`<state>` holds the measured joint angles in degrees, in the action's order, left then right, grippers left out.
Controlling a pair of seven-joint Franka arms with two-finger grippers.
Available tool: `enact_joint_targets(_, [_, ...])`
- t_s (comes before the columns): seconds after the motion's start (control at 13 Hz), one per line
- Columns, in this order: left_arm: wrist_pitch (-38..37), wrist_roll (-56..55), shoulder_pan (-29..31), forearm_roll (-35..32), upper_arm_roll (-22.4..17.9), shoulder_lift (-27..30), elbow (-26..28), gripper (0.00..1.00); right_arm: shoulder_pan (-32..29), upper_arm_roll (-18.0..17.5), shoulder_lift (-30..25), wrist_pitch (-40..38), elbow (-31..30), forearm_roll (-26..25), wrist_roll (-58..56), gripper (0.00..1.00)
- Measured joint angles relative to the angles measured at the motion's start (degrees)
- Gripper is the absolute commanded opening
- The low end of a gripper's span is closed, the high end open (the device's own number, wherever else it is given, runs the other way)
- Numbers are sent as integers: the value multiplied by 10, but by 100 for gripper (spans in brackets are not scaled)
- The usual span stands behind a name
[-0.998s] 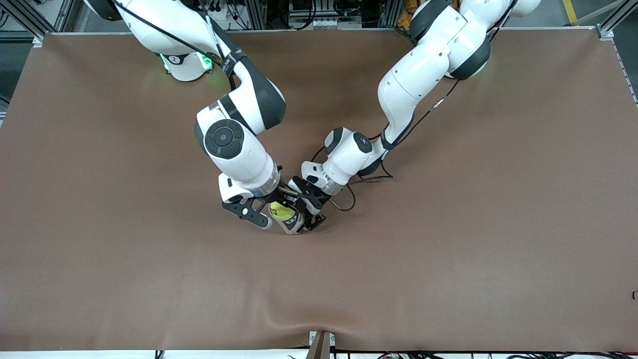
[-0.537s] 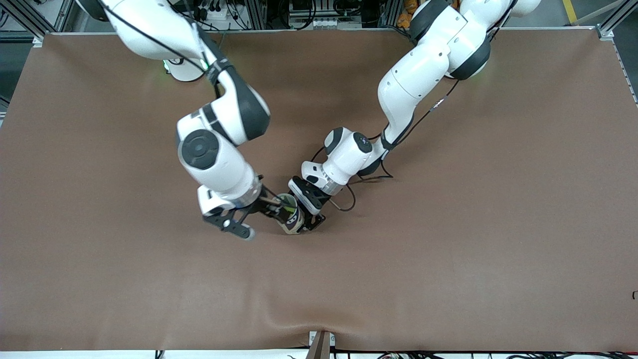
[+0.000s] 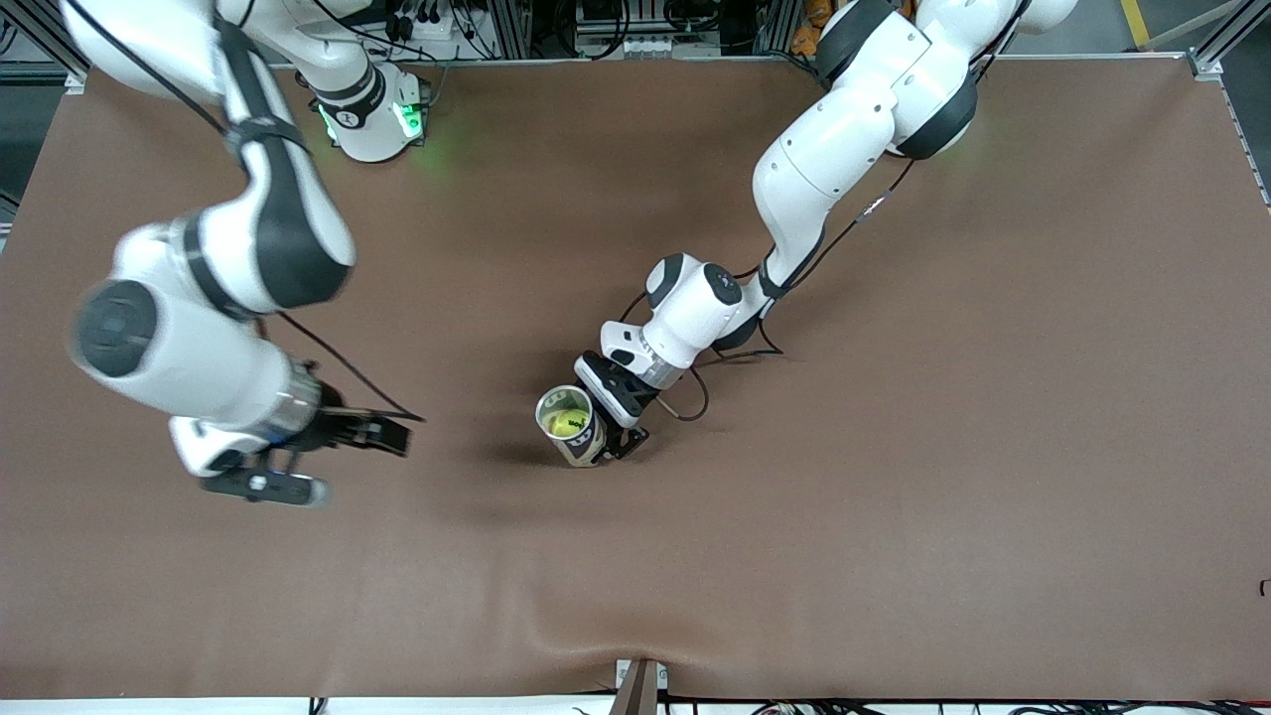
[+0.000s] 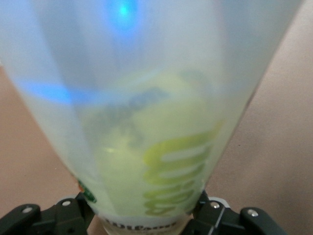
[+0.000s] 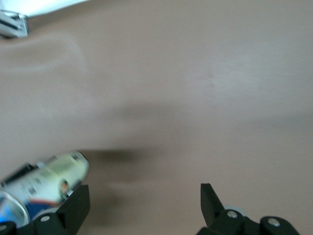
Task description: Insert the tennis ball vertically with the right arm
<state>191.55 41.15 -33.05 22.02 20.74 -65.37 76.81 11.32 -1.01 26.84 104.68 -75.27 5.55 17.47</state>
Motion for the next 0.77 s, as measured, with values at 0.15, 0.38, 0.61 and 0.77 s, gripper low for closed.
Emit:
enact_joint_targets(0.15, [0, 0, 0, 0, 0, 0, 0, 77, -11, 0, -45, -24, -25, 0, -28, 100])
enact_joint_targets(0.38, [0, 0, 0, 0, 0, 0, 0, 92, -11, 26, -124, -31, -92, -2, -87, 100])
enact_joint_targets(0.61, [0, -5, 1, 0, 0, 0, 0, 100, -19, 90, -180, -71, -123, -1, -179, 100])
enact_joint_targets(0.77, [1, -21, -1, 0, 0, 0, -3, 100, -39, 107, -205, -103, -129, -1, -213, 100])
